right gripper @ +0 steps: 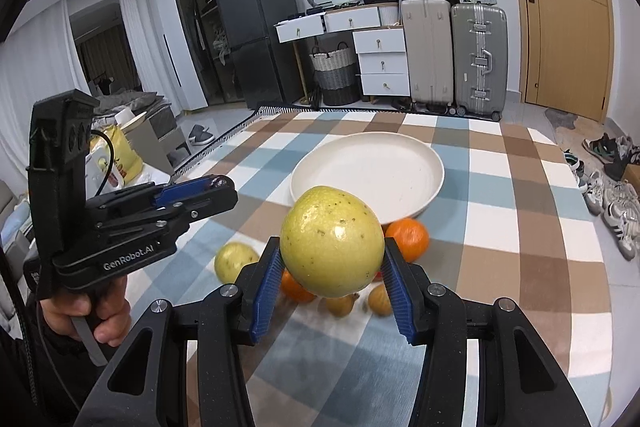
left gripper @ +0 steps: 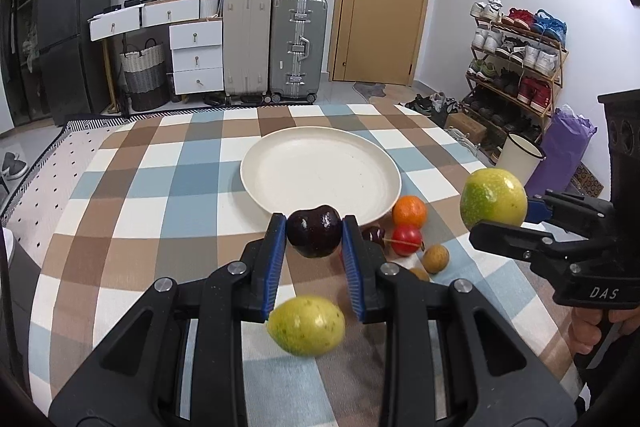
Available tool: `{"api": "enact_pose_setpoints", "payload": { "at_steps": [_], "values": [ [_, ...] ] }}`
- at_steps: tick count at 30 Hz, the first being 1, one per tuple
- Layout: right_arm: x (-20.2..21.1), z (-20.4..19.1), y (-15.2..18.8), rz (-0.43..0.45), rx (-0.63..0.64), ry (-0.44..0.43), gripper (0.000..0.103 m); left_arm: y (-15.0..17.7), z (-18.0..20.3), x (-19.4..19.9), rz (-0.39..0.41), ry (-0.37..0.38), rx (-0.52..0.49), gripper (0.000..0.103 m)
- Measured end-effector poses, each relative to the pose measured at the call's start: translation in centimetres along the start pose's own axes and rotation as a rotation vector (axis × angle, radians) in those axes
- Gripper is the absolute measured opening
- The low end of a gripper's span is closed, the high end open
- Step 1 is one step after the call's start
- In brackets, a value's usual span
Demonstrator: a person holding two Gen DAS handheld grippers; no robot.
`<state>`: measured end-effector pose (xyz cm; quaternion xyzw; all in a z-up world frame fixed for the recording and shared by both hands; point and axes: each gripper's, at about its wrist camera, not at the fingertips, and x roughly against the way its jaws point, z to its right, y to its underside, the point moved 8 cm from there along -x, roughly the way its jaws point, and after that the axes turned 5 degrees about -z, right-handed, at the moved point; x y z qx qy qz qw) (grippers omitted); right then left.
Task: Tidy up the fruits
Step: 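Carry the cherry and pomelo into the white plate while both tools open to release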
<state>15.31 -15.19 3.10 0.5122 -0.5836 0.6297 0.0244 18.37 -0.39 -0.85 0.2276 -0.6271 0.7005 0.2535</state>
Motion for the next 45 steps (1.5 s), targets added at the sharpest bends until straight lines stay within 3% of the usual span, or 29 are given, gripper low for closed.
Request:
{"api": "enact_pose_setpoints", "payload": {
  "at_steps": [23, 45],
  "values": [
    [-5.1, 3.6, -3.8, 0.001, -0.052, 0.013, 0.049, -4.6, -0.9, -7.5, -0.018, -0.028, -0.009, 0.025],
    [-11.3, 4.5, -3.2, -0.107, -0.084, 0.011, 0.049, -3.3, -1.7, -11.5, -0.107, -0.034, -0.004, 0.025]
  ]
}}
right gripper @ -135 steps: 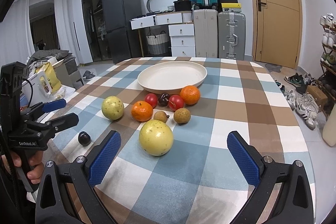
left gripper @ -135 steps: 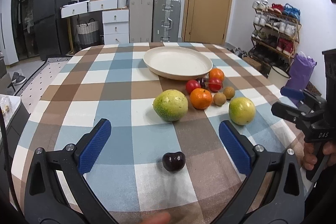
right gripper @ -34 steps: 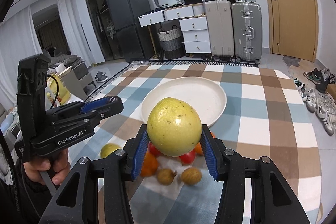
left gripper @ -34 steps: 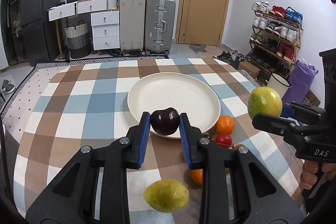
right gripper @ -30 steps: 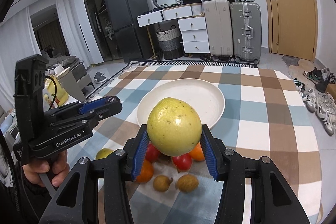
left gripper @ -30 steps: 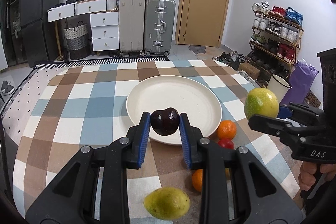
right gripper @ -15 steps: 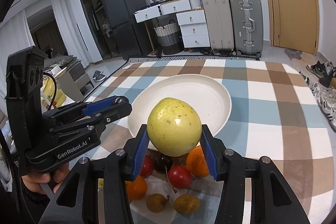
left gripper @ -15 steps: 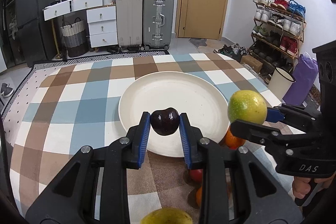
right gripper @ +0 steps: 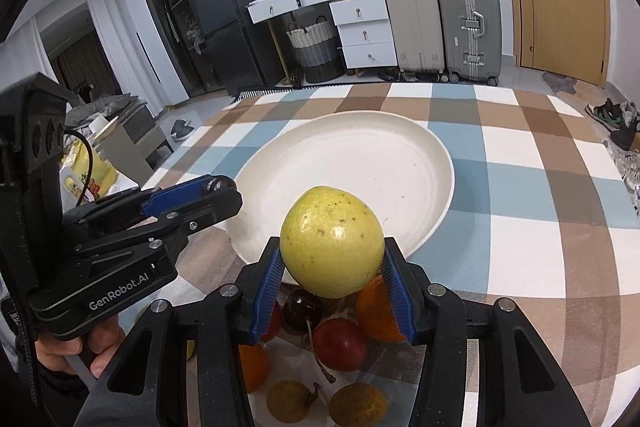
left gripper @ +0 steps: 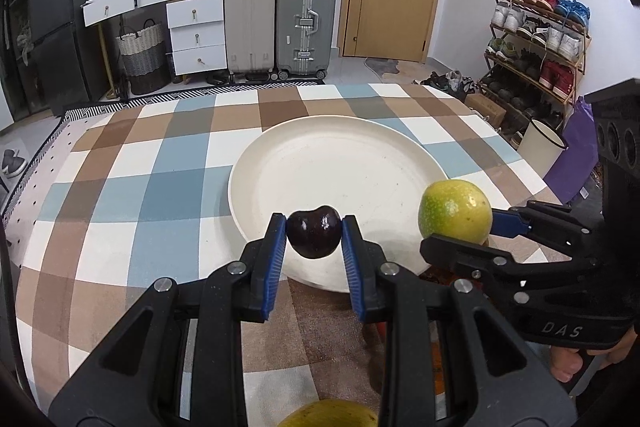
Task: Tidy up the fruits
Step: 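Carry the cherry and pomelo into the white plate while both tools open to release, then pull both open tools back from the plate toward the loose fruit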
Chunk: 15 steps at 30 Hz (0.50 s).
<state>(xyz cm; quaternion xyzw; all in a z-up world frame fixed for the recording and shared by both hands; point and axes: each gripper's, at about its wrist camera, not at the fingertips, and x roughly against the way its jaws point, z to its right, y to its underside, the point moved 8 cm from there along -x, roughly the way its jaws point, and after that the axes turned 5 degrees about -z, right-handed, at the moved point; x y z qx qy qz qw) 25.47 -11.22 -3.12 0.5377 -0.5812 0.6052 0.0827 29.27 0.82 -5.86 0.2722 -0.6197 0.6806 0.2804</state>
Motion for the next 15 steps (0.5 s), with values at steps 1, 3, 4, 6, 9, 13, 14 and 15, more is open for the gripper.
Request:
{"api": "enact_pose_setpoints", "payload": {
  "at_steps": [1, 3, 4, 6, 9, 13, 14, 15],
  "values": [
    [-0.2, 0.0, 0.0, -0.002, 0.005, 0.005, 0.049, 0.0, 0.0, 0.0, -0.001, 0.001, 0.001, 0.025],
    [-0.5, 0.0, -0.1, -0.001, 0.005, 0.014, 0.049, 0.0, 0.1, 0.1, 0.001, 0.006, -0.003, 0.025],
    [-0.6, 0.1, -0.2, -0.003, 0.002, 0.014, 0.049, 0.1, 0.2, 0.2, 0.004, 0.005, -0.004, 0.025],
    [-0.9, 0.3, -0.3, -0.005, -0.009, 0.017, 0.05, 0.0, 0.2, 0.2, 0.004, 0.007, 0.003, 0.025],
    [-0.2, 0.8, -0.6, 0.016, -0.017, 0.028, 0.055, 0.2, 0.2, 0.2, -0.013, 0.01, 0.003, 0.028],
    [1.6, 1.7, -0.6, 0.063, -0.031, 0.026, 0.07, 0.2, 0.0, 0.8, 0.007, -0.012, 0.011, 0.073],
    [2.0, 1.7, -0.6, 0.07, -0.029, 0.026, 0.077, 0.2, -0.1, 1.1, 0.019, -0.016, 0.013, 0.079],
    [2.4, 1.9, -0.5, 0.079, -0.03, 0.027, 0.083, 0.0, -0.2, 1.6, 0.041, -0.022, 0.015, 0.085]
  ]
}}
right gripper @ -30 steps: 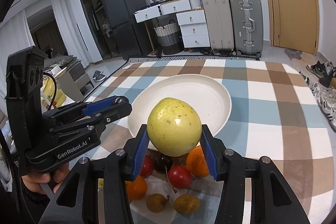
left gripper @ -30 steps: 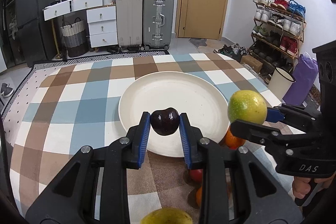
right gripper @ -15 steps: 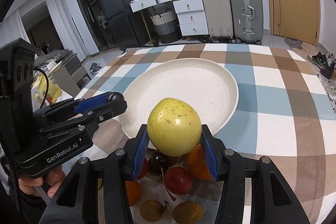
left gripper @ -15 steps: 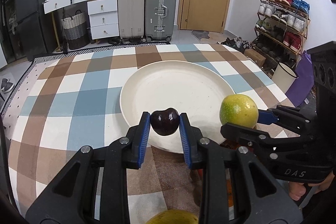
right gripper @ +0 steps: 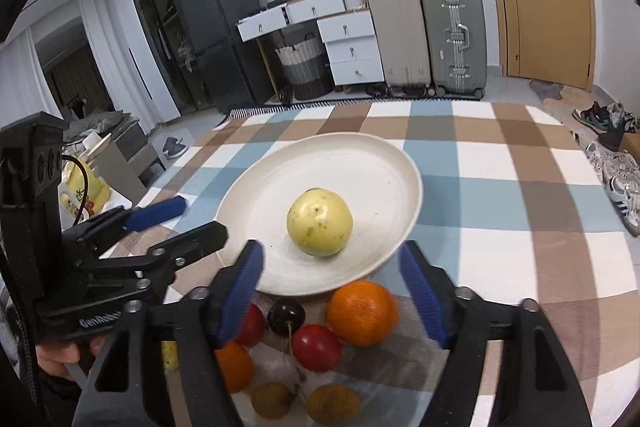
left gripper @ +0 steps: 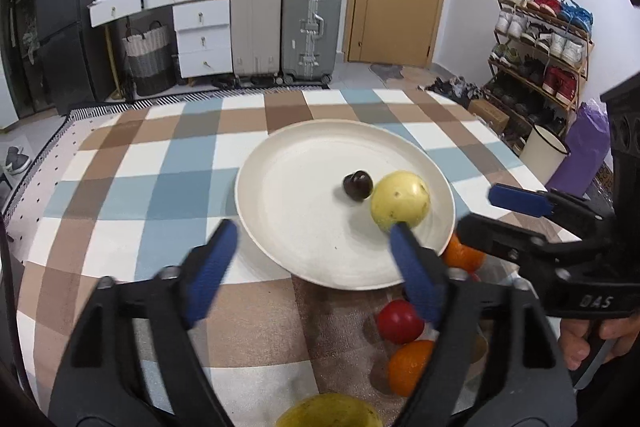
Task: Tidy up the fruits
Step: 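Pull both open tools back from the plate toward the loose fruit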
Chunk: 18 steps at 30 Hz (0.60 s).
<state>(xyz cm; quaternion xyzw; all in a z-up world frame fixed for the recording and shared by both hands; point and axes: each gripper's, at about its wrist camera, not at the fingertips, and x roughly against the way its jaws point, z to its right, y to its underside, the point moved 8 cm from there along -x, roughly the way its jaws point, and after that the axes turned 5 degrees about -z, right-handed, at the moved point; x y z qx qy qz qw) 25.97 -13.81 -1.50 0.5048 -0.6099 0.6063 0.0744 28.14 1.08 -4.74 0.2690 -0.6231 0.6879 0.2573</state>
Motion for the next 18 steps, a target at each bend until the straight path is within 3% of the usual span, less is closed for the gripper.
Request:
{"api": "enact_pose_setpoints", "payload": {
  "at_steps": [1, 5, 18],
  "values": [
    [0.4, 0.2, 0.1, 0.012, -0.001, 0.0, 0.092, -0.1, 0.0, 0.3, 0.011, 0.004, -0.001, 0.086],
    [1.3, 1.0, 0.1, 0.03, 0.002, 0.025, 0.102, 0.1, 0.1, 1.2, 0.027, 0.031, 0.001, 0.1],
    [1.4, -0.1, 1.5, -0.009, 0.066, 0.037, 0.102, 0.8, 0.2, 3.2, 0.063, -0.006, -0.019, 0.102]
  ]
}}
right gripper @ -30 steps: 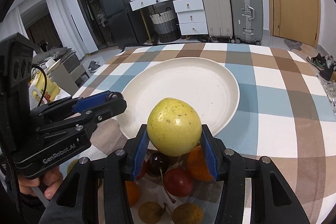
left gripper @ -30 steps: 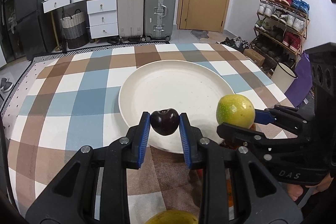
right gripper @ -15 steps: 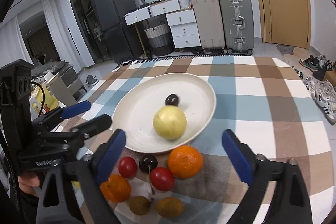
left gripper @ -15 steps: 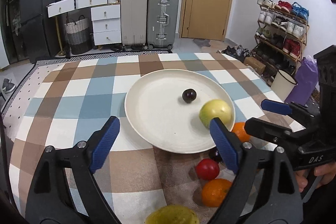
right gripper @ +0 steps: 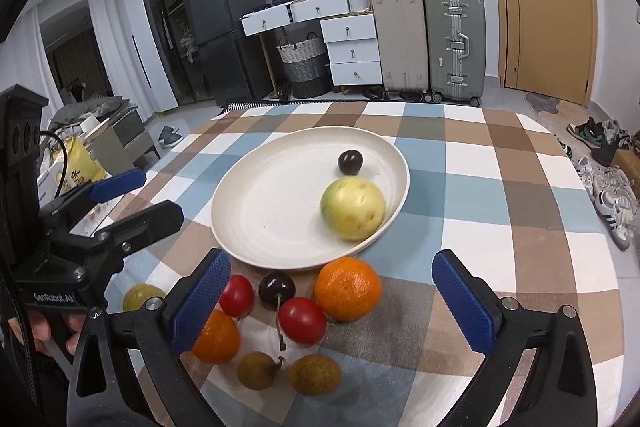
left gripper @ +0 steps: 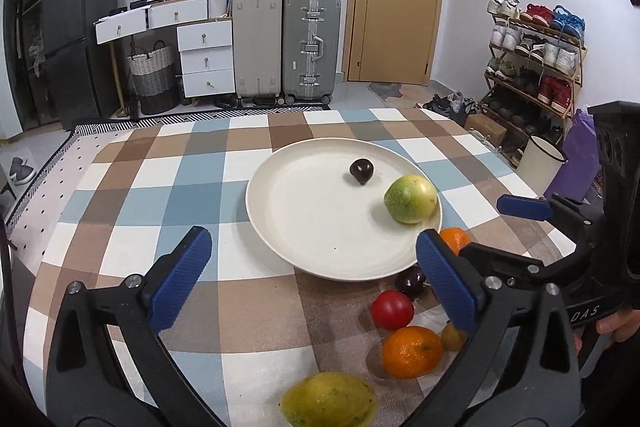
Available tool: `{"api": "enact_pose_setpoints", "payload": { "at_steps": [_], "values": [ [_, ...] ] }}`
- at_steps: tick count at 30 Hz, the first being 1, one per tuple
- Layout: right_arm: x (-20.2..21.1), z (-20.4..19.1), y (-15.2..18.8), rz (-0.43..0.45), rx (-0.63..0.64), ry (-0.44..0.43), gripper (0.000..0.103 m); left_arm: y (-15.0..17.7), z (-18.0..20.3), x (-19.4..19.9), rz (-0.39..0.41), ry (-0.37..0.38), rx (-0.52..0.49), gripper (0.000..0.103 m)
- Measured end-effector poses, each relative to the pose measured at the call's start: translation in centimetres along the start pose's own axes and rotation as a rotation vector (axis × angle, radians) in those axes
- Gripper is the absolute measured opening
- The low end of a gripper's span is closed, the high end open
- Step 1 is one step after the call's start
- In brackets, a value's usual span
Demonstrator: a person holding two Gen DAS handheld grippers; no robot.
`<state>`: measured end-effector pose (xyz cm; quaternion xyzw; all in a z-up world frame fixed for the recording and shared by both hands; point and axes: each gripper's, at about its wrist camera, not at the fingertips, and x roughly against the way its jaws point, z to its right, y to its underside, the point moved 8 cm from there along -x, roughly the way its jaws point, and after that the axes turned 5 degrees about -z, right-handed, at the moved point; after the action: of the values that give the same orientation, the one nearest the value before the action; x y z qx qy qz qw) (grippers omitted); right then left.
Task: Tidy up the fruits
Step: 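Pull both open tools back from the plate toward the loose fruit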
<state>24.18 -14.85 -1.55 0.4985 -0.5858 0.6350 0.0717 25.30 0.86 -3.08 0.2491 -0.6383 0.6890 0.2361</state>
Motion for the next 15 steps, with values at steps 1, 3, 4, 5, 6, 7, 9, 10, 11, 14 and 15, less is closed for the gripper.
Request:
{"api": "enact_pose_setpoints", "payload": {
  "at_steps": [1, 3, 4, 5, 6, 7, 9, 10, 11, 14, 15],
  "values": [
    [0.1, 0.0, 0.2, -0.001, 0.003, 0.0, 0.103, 0.1, -0.1, 0.1, 0.001, -0.008, 0.001, 0.102],
    [0.2, -0.1, 0.6, -0.006, 0.006, -0.003, 0.102, 0.3, -0.1, 0.3, 0.001, -0.006, 0.005, 0.102],
    [0.3, -0.1, 0.8, -0.009, 0.008, -0.002, 0.103, 0.4, -0.2, 0.4, -0.002, -0.006, 0.005, 0.102],
    [0.4, 0.0, 0.9, -0.011, 0.009, -0.001, 0.103, 0.5, -0.2, 0.4, -0.005, -0.008, 0.004, 0.102],
    [0.5, 0.0, 1.0, -0.01, 0.009, -0.001, 0.103, 0.7, -0.2, 0.5, -0.007, -0.014, 0.002, 0.102],
    [0.7, 0.1, 1.1, -0.006, 0.008, -0.001, 0.103, 0.9, -0.3, 0.5, -0.006, -0.017, 0.001, 0.102],
    [1.0, 0.1, 1.5, -0.009, 0.008, -0.001, 0.103, 1.5, -0.3, 0.7, -0.01, -0.021, 0.006, 0.102],
    [1.1, 0.2, 1.6, -0.01, 0.007, 0.001, 0.103, 1.8, -0.3, 0.8, -0.013, -0.018, 0.006, 0.102],
    [1.3, 0.3, 1.7, -0.007, 0.006, 0.005, 0.103, 2.0, -0.3, 0.8, -0.018, -0.019, 0.006, 0.102],
    [1.6, 0.6, 2.2, -0.009, 0.002, -0.001, 0.103, 2.8, -0.2, 1.4, -0.021, -0.029, -0.008, 0.102],
    [1.7, 0.7, 2.4, -0.013, -0.002, -0.007, 0.103, 3.0, -0.3, 1.5, -0.022, -0.034, -0.009, 0.102]
  ]
}}
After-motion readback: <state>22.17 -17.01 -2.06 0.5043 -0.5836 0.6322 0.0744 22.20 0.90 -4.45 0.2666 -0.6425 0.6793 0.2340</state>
